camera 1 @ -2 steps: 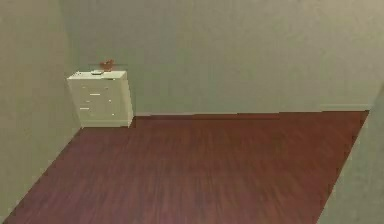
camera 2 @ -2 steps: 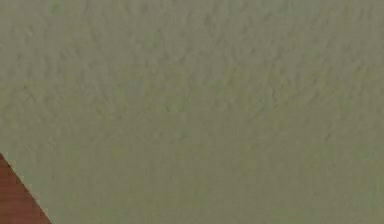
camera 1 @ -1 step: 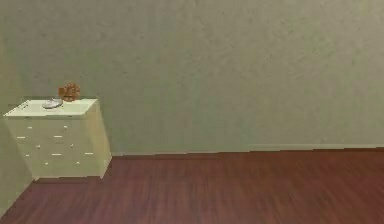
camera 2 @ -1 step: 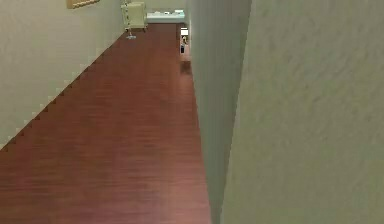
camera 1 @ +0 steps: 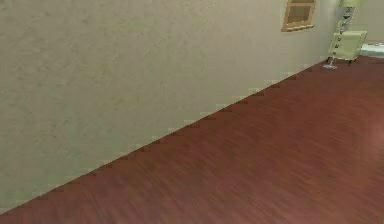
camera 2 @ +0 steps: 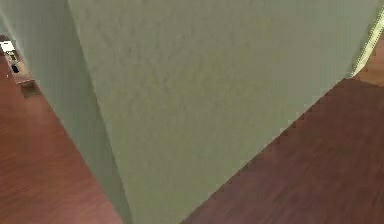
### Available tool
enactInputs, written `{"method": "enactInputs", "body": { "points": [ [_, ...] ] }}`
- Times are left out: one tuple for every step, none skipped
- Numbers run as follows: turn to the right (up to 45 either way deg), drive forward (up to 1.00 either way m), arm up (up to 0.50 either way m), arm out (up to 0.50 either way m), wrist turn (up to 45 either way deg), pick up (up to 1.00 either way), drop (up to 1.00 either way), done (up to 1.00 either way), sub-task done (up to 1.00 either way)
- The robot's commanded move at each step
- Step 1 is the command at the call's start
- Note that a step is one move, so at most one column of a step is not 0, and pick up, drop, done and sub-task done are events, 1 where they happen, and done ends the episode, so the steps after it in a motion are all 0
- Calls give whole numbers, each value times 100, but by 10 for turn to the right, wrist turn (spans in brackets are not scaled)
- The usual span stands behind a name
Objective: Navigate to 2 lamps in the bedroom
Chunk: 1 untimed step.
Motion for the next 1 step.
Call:
{"method": "enactInputs", "body": {
  "points": [
    [0, 50, 0, 0, 0, 0, 0, 0, 0]
  ]
}}
